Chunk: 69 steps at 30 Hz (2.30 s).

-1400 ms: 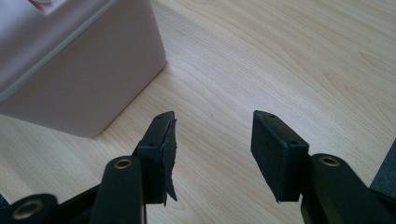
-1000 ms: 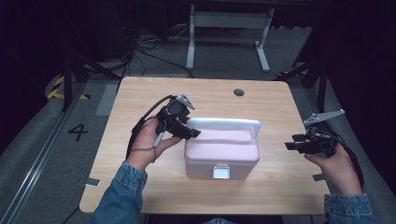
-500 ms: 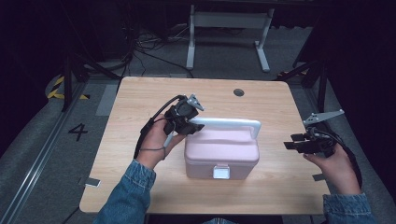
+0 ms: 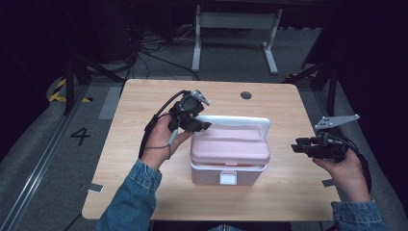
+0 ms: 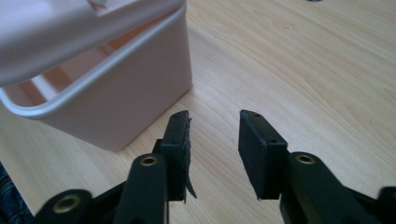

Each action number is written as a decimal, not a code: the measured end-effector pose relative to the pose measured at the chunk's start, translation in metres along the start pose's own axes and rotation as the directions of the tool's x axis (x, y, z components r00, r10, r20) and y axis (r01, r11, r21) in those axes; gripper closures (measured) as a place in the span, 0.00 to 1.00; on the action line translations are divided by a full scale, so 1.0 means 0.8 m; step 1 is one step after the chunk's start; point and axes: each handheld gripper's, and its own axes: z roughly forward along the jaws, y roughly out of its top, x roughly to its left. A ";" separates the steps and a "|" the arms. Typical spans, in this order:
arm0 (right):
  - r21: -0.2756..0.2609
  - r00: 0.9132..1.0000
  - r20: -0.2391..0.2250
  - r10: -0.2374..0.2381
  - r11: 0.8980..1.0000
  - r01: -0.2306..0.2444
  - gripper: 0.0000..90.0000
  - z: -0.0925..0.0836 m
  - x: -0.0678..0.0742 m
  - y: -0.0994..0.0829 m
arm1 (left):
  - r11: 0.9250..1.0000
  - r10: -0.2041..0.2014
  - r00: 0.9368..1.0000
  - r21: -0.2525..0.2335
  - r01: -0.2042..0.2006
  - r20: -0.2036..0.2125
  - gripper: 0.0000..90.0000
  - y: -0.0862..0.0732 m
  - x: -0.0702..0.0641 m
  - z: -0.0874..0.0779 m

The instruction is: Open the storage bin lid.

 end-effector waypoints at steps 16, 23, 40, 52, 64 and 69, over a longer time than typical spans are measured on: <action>-0.132 0.978 -0.148 -0.145 0.983 0.125 1.00 -0.003 0.049 0.019 | 0.992 -0.125 0.992 -0.003 0.125 0.032 0.87 0.024 0.037 -0.003; -0.151 0.961 -0.195 -0.198 0.974 0.170 1.00 0.016 0.069 0.026 | 0.990 -0.142 0.989 -0.008 0.142 0.033 0.87 0.027 0.046 -0.003; -0.257 0.947 -0.221 -0.232 0.951 0.173 1.00 0.040 0.081 0.034 | 0.989 -0.129 0.990 -0.067 0.134 0.062 0.68 0.018 0.032 -0.019; -0.262 0.936 -0.256 -0.242 0.949 0.174 1.00 0.048 0.085 0.035 | 0.989 -0.105 0.994 -0.106 0.106 0.014 0.52 -0.014 0.025 -0.058; -0.283 0.938 -0.268 -0.221 0.948 0.142 1.00 0.047 0.083 0.035 | 0.987 0.020 1.000 -0.161 -0.018 0.007 0.49 -0.075 0.017 -0.082; -0.296 0.938 -0.276 -0.209 0.947 0.124 1.00 0.045 0.081 0.038 | 0.978 0.053 0.999 -0.204 -0.051 0.002 0.46 -0.093 0.008 -0.082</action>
